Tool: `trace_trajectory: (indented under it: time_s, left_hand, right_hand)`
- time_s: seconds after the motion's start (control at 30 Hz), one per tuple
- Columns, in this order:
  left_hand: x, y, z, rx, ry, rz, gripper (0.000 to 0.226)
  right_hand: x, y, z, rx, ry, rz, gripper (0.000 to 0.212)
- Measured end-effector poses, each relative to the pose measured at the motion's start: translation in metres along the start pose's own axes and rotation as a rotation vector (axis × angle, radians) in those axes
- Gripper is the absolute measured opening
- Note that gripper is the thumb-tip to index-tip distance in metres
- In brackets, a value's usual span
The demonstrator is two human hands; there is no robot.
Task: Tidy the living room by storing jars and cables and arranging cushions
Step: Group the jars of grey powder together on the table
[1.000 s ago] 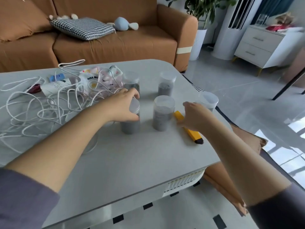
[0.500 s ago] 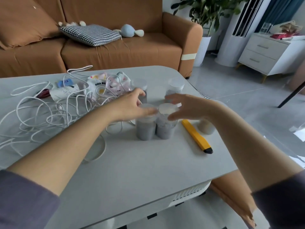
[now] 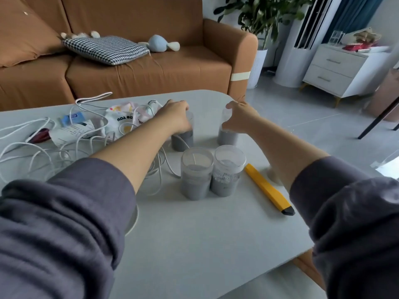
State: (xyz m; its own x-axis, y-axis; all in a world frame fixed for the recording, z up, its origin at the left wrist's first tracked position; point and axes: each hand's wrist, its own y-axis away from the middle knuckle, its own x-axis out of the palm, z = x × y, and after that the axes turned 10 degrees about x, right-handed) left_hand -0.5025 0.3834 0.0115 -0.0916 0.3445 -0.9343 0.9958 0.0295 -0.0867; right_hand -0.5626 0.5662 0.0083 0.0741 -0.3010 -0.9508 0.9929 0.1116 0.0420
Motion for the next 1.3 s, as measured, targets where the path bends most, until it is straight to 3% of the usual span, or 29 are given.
trace_trajectory:
  time_s: [0.2, 0.47, 0.63, 0.83, 1.07, 1.3]
  left_hand:
    - [0.003, 0.005, 0.005, 0.018, 0.076, -0.091, 0.062]
    - [-0.051, 0.050, -0.031, 0.179, 0.212, -0.362, 0.066]
    - [-0.084, 0.098, -0.053, 0.223, 0.250, -0.511, 0.066]
    - [-0.087, 0.178, -0.072, 0.165, 0.320, -0.412, 0.061]
    - [-0.023, 0.224, -0.072, 0.115, 0.355, -0.253, 0.064]
    - [0.034, 0.228, -0.067, 0.088, 0.333, -0.366, 0.054]
  right_hand:
    - [0.000, 0.003, -0.004, 0.051, -0.197, -0.054, 0.068]
    - [-0.057, 0.064, 0.016, -0.217, -0.278, -0.283, 0.072]
    - [-0.093, 0.123, 0.016, -0.319, -0.370, -0.289, 0.073]
    - [-0.099, 0.189, -0.005, -0.341, -0.388, -0.186, 0.069]
    - [-0.046, 0.227, -0.039, -0.313, -0.327, -0.060, 0.066]
    - [0.012, 0.222, -0.058, -0.283, -0.349, -0.104, 0.061]
